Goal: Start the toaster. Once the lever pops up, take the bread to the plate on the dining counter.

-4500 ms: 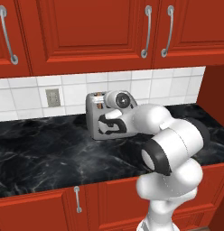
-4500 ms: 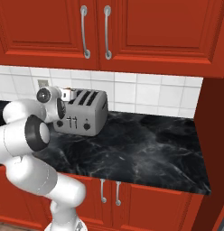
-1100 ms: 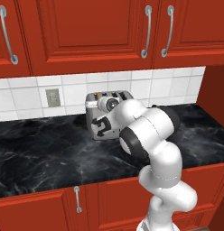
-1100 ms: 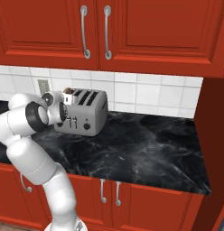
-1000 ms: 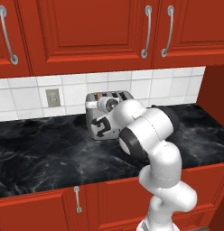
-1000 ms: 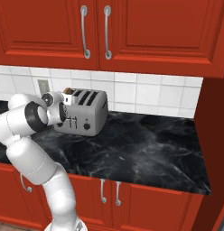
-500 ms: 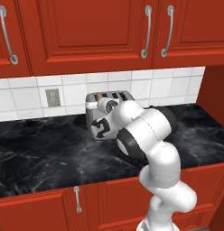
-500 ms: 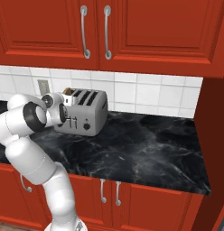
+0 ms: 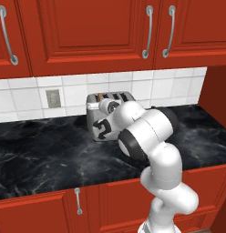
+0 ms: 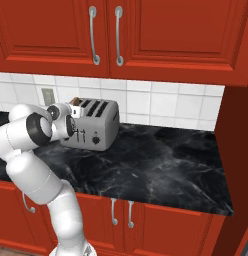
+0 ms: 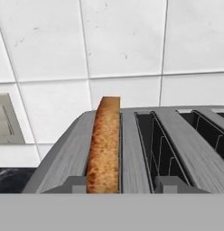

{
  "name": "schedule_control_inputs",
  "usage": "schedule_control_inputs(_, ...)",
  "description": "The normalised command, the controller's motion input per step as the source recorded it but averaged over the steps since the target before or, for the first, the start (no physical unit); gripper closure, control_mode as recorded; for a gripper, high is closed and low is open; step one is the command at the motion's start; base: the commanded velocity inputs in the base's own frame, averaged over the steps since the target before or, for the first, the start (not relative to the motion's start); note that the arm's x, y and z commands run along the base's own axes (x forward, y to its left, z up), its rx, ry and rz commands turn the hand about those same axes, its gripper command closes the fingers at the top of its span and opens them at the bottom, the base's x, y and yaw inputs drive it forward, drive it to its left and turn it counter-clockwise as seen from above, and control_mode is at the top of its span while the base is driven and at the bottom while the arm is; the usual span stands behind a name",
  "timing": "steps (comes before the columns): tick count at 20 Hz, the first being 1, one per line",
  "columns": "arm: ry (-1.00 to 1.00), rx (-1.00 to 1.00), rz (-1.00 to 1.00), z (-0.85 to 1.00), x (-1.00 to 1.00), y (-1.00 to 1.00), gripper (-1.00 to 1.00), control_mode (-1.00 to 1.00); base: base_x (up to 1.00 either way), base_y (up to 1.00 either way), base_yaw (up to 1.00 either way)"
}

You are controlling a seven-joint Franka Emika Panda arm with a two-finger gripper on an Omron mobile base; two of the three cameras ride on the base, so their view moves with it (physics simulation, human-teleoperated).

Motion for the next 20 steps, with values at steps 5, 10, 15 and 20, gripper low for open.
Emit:
schedule_control_inputs(5, 0.0, 0.0, 0.0, 0.02, 0.0, 0.0, 1.0, -1.0, 0.0, 0.0, 0.0)
schedule_control_inputs(10, 0.0, 0.0, 0.0, 0.21, 0.0, 0.0, 1.0, -1.0, 0.0, 0.0, 0.0)
schedule_control_inputs(15, 0.0, 0.0, 0.02, 0.47, -0.01, 0.0, 1.0, -1.0, 0.0, 0.0, 0.0)
schedule_control_inputs(20, 0.04, 0.0, 0.03, 0.7, -0.01, 0.05, 1.0, -1.0, 0.0, 0.0, 0.0)
